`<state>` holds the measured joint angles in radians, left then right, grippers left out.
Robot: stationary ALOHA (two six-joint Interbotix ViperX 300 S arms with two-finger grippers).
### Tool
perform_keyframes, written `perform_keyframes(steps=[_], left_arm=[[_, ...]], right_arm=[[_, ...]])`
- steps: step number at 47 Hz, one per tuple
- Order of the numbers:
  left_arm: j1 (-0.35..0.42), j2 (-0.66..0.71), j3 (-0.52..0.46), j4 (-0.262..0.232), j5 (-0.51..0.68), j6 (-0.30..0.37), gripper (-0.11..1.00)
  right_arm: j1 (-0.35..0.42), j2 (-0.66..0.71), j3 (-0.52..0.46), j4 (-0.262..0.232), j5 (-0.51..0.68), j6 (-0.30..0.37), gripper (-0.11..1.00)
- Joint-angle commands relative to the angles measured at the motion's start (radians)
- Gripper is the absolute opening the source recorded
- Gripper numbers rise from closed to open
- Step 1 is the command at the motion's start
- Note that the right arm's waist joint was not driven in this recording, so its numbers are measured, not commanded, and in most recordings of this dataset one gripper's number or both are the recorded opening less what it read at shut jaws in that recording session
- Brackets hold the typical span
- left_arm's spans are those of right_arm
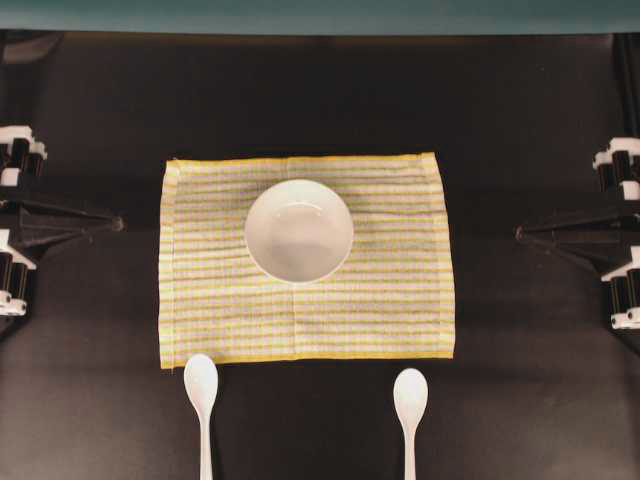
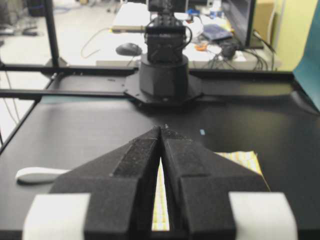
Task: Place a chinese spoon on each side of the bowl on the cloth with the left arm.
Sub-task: 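Move the left gripper over the cloth toward the right white spoon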
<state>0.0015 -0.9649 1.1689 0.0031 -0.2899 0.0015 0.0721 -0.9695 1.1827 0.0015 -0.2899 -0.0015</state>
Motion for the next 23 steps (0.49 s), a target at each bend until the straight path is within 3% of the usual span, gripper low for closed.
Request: perform_keyframes(steps=[1,4,10,23], left_arm=[[-0.038,0.02,-0.038,0.037,-0.011,-0.084,0.05],[-0.038,0.043,-0.055,0.037,-0.008,-0.147,0.01],[-0.038,0.109,-0.077,0.038,0.002,-0.262,0.0],[-0.04,0.298,-0.129,0.04,-0.015,-0.387,0.0]], right_arm=[[0.0,0.011,-0.009,0.003,-0.008,0.005,0.03],[0.0,0.009,-0.002,0.006,0.003,0.005,0.07],[0.0,0.009,0.0,0.009,0.044,0.006,0.0],[0.0,0.011,0.003,0.009,0.107,0.006,0.0]])
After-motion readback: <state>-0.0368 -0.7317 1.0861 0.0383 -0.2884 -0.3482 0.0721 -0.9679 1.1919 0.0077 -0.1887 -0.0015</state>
